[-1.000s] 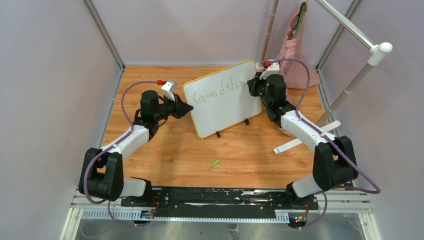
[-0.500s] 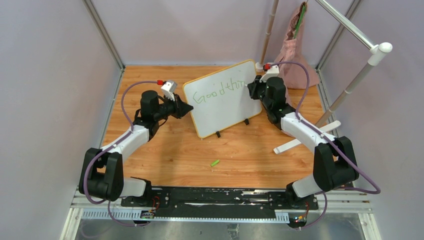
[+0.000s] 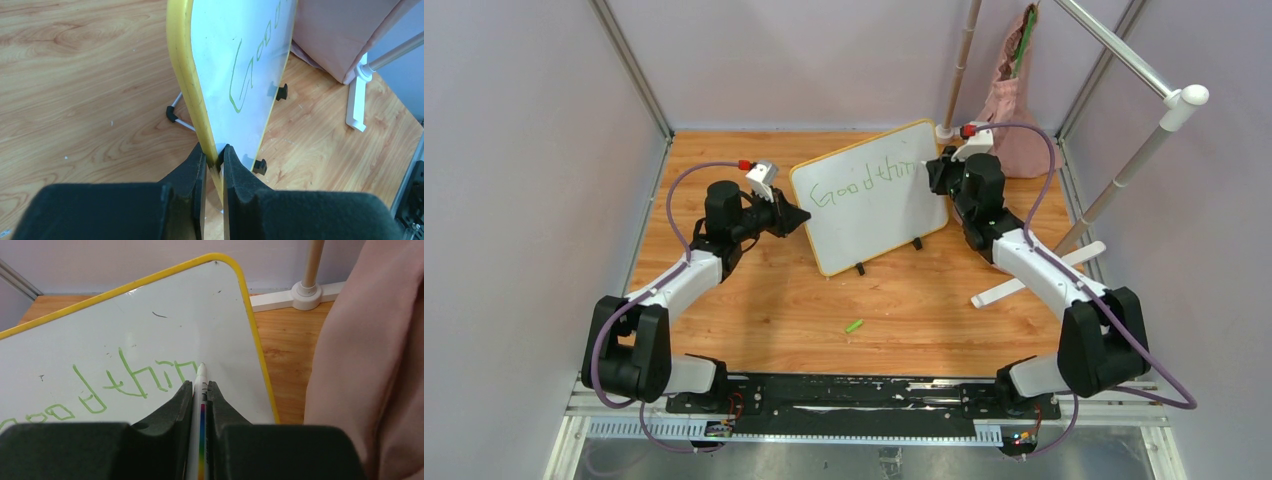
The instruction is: Write a sentence on the whiteboard
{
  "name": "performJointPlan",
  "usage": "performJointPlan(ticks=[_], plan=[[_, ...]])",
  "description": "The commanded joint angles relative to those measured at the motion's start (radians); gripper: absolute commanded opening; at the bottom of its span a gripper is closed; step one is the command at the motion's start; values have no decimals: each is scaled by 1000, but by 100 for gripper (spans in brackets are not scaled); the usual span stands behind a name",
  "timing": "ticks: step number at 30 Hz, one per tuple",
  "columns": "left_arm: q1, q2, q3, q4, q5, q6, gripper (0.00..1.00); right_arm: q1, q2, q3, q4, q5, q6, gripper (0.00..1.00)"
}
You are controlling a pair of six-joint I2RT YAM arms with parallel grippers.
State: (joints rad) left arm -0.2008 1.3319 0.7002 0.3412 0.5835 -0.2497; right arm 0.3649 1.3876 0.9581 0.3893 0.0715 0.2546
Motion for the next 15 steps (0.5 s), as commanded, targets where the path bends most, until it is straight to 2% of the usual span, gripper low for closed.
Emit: performJointPlan(ticks=[1,15], plan=[[-9,0,-5,-37,-82,116,0,-19,-9,18,9,36,-6,0],[-11,-3,-4,-37,-80,119,0,-21,43,60,14,31,-8,0]])
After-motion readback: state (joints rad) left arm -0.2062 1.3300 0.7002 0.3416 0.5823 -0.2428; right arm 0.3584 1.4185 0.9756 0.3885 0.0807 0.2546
